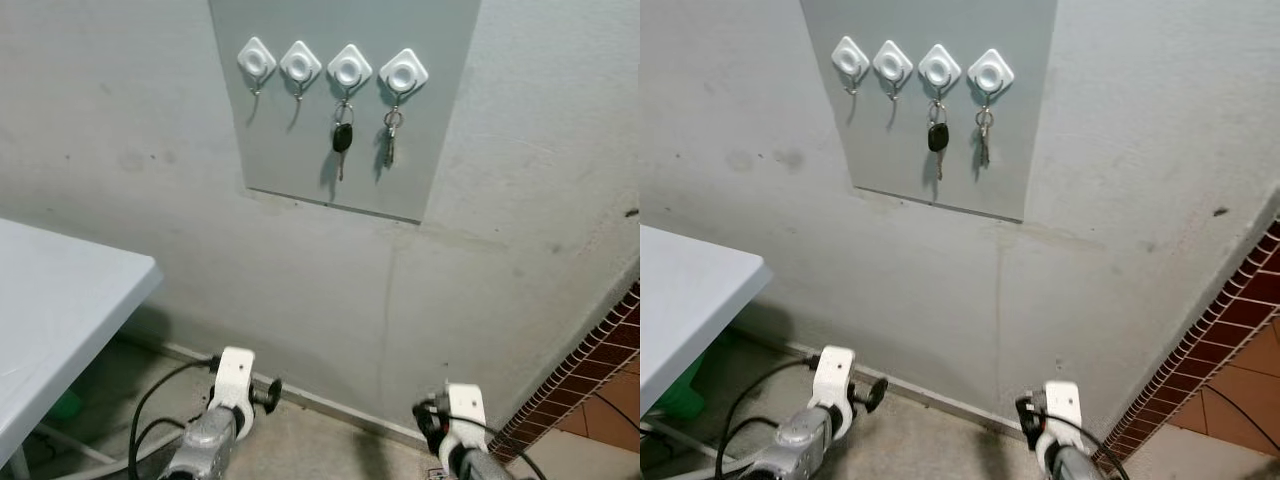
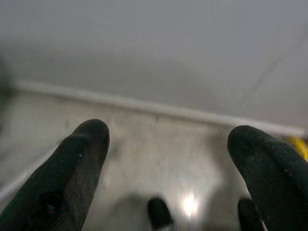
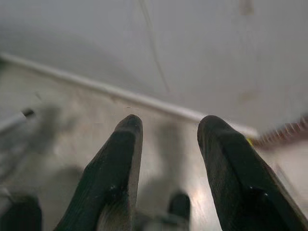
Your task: Hang keys on a hook
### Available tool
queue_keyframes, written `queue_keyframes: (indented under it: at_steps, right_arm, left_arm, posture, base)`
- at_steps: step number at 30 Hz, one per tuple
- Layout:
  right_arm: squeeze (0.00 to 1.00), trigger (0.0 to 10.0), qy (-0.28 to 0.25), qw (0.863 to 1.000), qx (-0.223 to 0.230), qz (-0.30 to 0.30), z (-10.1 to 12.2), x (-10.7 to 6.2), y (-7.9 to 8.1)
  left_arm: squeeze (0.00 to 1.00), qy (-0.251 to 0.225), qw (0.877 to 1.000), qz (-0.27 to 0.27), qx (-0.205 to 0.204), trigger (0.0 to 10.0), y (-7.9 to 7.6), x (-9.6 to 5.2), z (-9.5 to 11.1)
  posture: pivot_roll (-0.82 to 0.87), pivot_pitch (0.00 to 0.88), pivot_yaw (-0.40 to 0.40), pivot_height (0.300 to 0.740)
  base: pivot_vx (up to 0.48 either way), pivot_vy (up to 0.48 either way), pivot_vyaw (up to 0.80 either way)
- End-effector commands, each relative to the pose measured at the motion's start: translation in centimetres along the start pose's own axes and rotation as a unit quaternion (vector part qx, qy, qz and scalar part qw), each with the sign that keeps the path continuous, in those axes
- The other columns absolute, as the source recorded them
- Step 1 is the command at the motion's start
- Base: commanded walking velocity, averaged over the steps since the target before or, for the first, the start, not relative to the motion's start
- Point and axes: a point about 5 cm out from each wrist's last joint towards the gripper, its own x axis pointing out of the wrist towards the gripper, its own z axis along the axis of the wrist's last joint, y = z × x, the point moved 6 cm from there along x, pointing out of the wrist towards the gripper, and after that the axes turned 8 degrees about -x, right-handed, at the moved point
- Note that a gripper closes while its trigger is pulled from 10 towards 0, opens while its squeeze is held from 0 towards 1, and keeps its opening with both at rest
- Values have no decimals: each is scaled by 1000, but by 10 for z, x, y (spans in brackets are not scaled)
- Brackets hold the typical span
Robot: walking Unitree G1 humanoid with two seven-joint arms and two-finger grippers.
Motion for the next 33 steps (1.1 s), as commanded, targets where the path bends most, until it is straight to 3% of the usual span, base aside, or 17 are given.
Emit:
queue_keyframes:
  at_steps: [1, 2, 3, 6, 10, 18, 23, 33]
  right_arm:
    - [0, 10000, 34, 999, -3, -15, -18, -4, -2]
    - [0, 10000, 34, 999, -3, -15, -18, -4, -2]
    - [0, 10000, 59, 998, -8, -25, -34, -10, -5]
    - [0, 10000, 90, 996, -8, -28, -54, -18, -4]
    - [0, 10000, 112, 993, -4, -31, -70, -24, -1]
    - [0, 10000, 103, 994, -8, -29, -65, -21, 6]
    - [0, 10000, 119, 992, -18, -28, -74, -25, 6]
    - [0, 10000, 131, 991, -22, -32, -81, -29, 3]
  left_arm:
    - [0, 25, 999, 22, -4, 10000, 14, -6, -16]
    - [0, 25, 999, 22, -4, 10000, 14, -6, -16]
    - [0, 41, 999, 33, -5, 10000, 20, -10, -29]
    - [0, 58, 997, 48, -3, 10000, 27, -15, -42]
    - [0, 67, 996, 54, -9, 10000, 31, -19, -50]
    - [0, 56, 997, 53, -5, 10000, 28, -16, -42]
    - [0, 52, 997, 52, -2, 10000, 27, -14, -37]
    - [0, 60, 997, 56, -1, 10000, 28, -15, -42]
  posture:
    - [-96, 0, 89, 732]
    - [-96, 0, 89, 732]
    - [-98, 0, 85, 732]
    - [-97, 0, 79, 732]
    - [-97, 0, 78, 732]
    - [-84, 0, 59, 732]
    - [-82, 0, 56, 732]
    - [-81, 0, 53, 732]
  base:
    - [0, 0, 0]
    - [0, 0, 0]
    - [0, 0, 0]
    - [0, 0, 0]
    - [0, 0, 0]
    - [0, 0, 0]
    - [0, 0, 0]
    - [0, 0, 0]
